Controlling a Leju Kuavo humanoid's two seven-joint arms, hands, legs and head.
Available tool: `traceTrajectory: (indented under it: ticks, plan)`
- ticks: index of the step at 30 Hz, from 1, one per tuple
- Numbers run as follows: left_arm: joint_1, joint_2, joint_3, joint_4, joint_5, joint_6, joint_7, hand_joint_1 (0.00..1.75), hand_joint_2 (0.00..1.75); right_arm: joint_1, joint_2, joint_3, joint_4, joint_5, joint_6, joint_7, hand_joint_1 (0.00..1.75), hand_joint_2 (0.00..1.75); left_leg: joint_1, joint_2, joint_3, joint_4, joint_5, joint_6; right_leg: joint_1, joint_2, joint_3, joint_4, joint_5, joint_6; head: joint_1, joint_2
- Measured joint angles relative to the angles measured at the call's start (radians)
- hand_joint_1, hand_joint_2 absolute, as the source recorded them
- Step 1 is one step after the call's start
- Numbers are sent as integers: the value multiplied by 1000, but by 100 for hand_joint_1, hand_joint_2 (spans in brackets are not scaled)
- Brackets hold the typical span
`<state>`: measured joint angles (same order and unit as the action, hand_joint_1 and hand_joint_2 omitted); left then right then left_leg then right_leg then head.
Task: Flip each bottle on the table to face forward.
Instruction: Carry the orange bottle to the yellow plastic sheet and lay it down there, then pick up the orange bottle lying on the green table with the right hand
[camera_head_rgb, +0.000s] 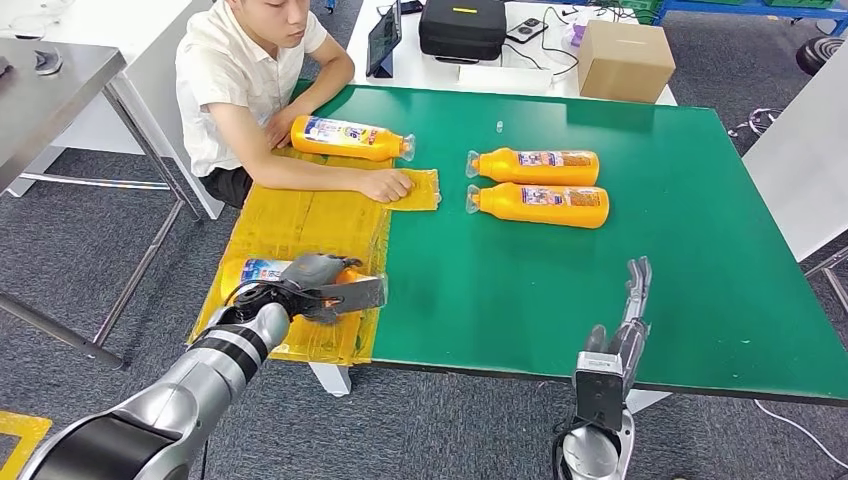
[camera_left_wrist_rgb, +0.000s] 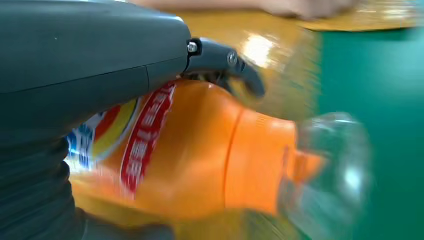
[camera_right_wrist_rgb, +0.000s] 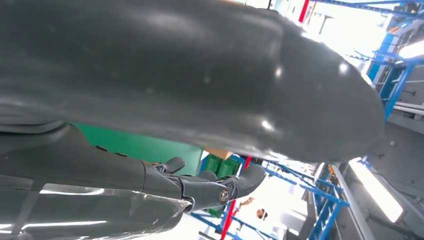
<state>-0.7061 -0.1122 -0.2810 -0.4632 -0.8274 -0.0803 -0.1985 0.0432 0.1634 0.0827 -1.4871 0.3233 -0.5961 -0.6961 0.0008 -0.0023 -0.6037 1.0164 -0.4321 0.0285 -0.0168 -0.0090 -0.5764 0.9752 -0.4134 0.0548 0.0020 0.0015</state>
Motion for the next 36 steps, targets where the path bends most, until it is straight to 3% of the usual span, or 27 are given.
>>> traceTrajectory:
  ticks: [4,7,15,18,23,28,30,33,36]
  plan:
    - [7,0,4,-25,170,-194,-158,0,175,-22,-14,34,27,-33,-16,-1,0,0,0,0,0,0,0,0,0,0,0,0,0,0,0,0]
    - [22,1,-25,-62,249,-304,-207,0,175,-39,-27,65,49,-54,-35,-1,0,0,0,0,0,0,0,0,0,0,0,0,0,0,0,0]
    - [46,10,-102,-126,383,-332,-218,0,175,-58,-54,115,86,-75,-63,-1,0,0,0,0,-1,0,0,0,0,0,-2,0,0,0,0,0]
    - [61,12,-113,-154,414,-282,-240,0,175,-58,-62,121,94,-75,-71,-1,0,0,0,0,-2,0,0,0,0,0,-3,0,0,0,0,0]
    - [133,6,-152,-318,381,44,-269,0,175,-46,-70,121,99,-59,-83,-1,0,0,0,0,-4,0,0,0,0,0,-4,0,0,0,0,0]
    - [226,-13,-193,-524,417,243,-294,0,175,-32,-73,119,99,-12,-88,-1,0,0,-1,0,-6,0,0,0,0,0,-6,0,0,0,0,0]
    - [257,-18,-208,-593,469,257,-294,0,175,-30,-73,114,102,75,-93,5,0,0,-1,0,-6,0,0,0,0,0,-7,-1,0,0,0,0]
    - [300,-23,-225,-681,596,202,-266,0,175,-41,-89,98,149,345,-95,85,0,0,0,0,-6,0,0,0,0,0,-7,-1,0,0,0,0]
    - [330,-28,-234,-742,670,169,-247,0,175,-57,-121,93,221,490,-97,156,0,131,0,-1,-7,0,0,0,0,-1,-7,-1,0,0,0,0]
